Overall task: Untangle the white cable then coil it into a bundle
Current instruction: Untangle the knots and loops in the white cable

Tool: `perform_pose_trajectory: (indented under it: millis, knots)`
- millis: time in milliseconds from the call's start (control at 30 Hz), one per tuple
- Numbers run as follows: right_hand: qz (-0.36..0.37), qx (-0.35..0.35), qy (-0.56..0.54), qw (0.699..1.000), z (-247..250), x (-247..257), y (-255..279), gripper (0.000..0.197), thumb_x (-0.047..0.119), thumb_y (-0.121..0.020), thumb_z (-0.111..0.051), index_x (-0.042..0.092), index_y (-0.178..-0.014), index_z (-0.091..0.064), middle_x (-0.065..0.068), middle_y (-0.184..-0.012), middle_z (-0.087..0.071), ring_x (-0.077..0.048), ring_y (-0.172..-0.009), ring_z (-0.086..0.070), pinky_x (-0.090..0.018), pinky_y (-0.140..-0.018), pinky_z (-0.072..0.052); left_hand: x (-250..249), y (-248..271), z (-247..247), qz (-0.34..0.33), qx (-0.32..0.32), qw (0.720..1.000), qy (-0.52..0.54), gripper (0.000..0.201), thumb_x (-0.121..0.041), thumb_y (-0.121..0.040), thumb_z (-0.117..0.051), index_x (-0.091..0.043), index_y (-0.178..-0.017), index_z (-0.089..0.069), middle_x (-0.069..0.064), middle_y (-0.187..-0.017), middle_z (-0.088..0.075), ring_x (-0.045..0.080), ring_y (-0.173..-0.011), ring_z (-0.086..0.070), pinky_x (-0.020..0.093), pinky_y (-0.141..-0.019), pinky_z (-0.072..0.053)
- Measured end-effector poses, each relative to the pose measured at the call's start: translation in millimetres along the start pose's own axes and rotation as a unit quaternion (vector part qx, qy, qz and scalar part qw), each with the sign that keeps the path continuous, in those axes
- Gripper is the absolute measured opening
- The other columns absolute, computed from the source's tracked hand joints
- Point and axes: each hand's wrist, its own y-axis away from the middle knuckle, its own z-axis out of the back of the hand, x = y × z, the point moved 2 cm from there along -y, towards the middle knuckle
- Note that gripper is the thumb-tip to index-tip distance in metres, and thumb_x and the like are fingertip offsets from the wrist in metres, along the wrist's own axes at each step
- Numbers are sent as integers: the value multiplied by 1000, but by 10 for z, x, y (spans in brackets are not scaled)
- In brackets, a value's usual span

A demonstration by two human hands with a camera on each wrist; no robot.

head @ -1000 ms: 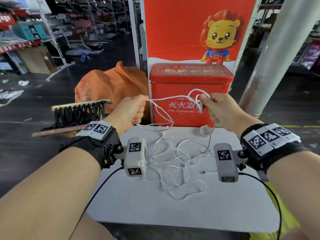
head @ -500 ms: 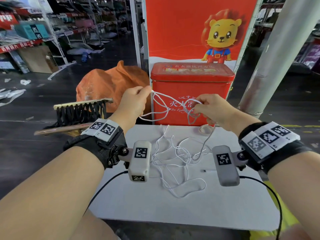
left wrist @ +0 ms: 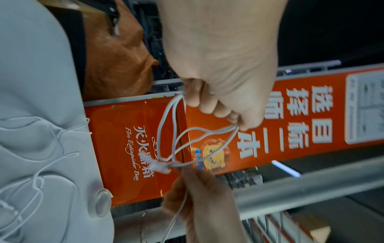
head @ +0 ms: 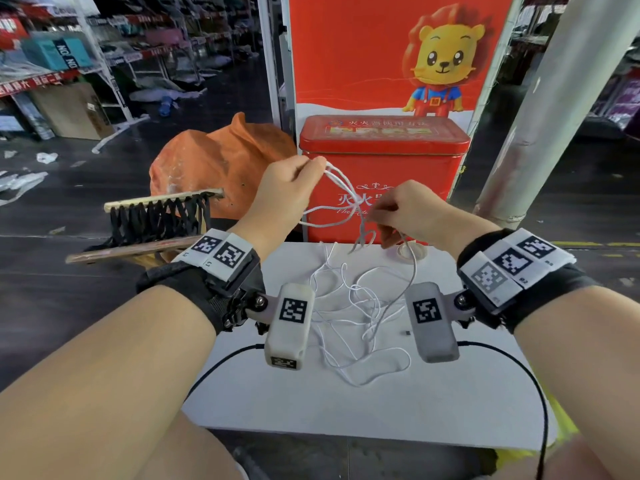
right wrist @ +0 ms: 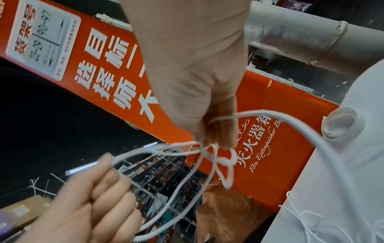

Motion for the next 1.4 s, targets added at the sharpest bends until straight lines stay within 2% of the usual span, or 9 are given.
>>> perform_pose_trajectory:
  millis: [267, 633, 700, 800, 867, 1033, 1200, 1333, 1400]
  knots:
    - [22, -193, -238, 952, 150, -50, -60, 29, 12, -101, -38, 9, -78, -55, -6, -57, -55, -9, -38, -51, -22, -44, -47, 169, 27, -243, -22, 247, 927, -282, 43, -27, -98, -50, -10, -60, -38, 2, -56, -35, 15, -54, -33, 30, -52, -27]
    - [52, -228, -631, 739, 233, -82, -75, 28, 15, -103, -34, 7, -85, -54, -10, -81, -68, -24, -84, -69, -37, -85, -55, 757, -48, 204, 125, 158, 884, -422, 44, -22, -97, -43, -8, -55, -38, 7, -58, -40, 25, -59, -41, 31, -50, -25]
    - [60, -206, -654, 725, 196, -55, -74, 30, 18, -104, -30, 9, -83, -50, -6, -63, -65, -21, -67, -68, -35, -76, -57, 791, -43, 188, 135, 142, 884, -425, 44, -21, -96, -42, -8, -55, -37, 6, -56, -40, 24, -57, -40, 31, -48, -23]
    - [3, -247, -654, 715, 232, -102, -103, 36, 22, -104, -29, 15, -70, -41, 4, -46, -34, -10, -37, -31, -23, -44, -38, 848, -36, 300, 165, 82, 885, -427, 41, -20, -96, -41, -9, -57, -39, 6, -59, -42, 27, -60, -43, 31, -47, -24]
    - [-66, -299, -608, 732, 303, -225, -90, 39, 21, -102, -30, 18, -64, -35, 6, -46, -25, -9, -39, -19, -20, -39, -23, 908, -52, 463, 171, 20, 896, -410, 41, -21, -97, -39, -8, -58, -38, 7, -60, -40, 29, -64, -44, 32, -52, -25]
    - [-24, -198, -69, 978, 228, -349, -76, 24, 44, -89, -56, 20, -88, -60, 7, -76, -53, -9, -65, -48, -24, -58, -38, 863, -84, 538, 172, -78, 967, -170, 40, -23, -97, -43, -11, -62, -29, 4, -56, -23, 21, -49, -23, 32, -54, -18]
    - [-5, 14, 204, 979, 59, -375, -97, 26, 46, -81, -67, 21, -80, -70, 7, -88, -58, -19, -96, -56, -32, -85, -43, 771, -97, 497, 261, -89, 947, 166, 38, -23, -97, -48, -22, -63, -30, -9, -43, -21, 7, -33, -15, 18, -33, -13]
    - [-15, -97, 266, 959, 119, -296, -76, 46, 41, -98, -39, 22, -68, -68, -1, -133, -50, -26, -131, -34, -40, -108, -22, 672, -124, 500, 293, -19, 923, 248, 44, -29, -98, -45, -22, -58, -27, -10, -40, -19, 5, -30, -14, 18, -30, -11]
    - [6, -153, 110, 982, 157, -271, -58, 46, 31, -100, -38, 13, -64, -61, -13, -114, -64, -32, -111, -56, -35, -95, -41, 575, -117, 467, 295, 2, 915, 274, 45, -30, -98, -44, -22, -57, -27, -10, -40, -20, 4, -30, -14, 17, -30, -11]
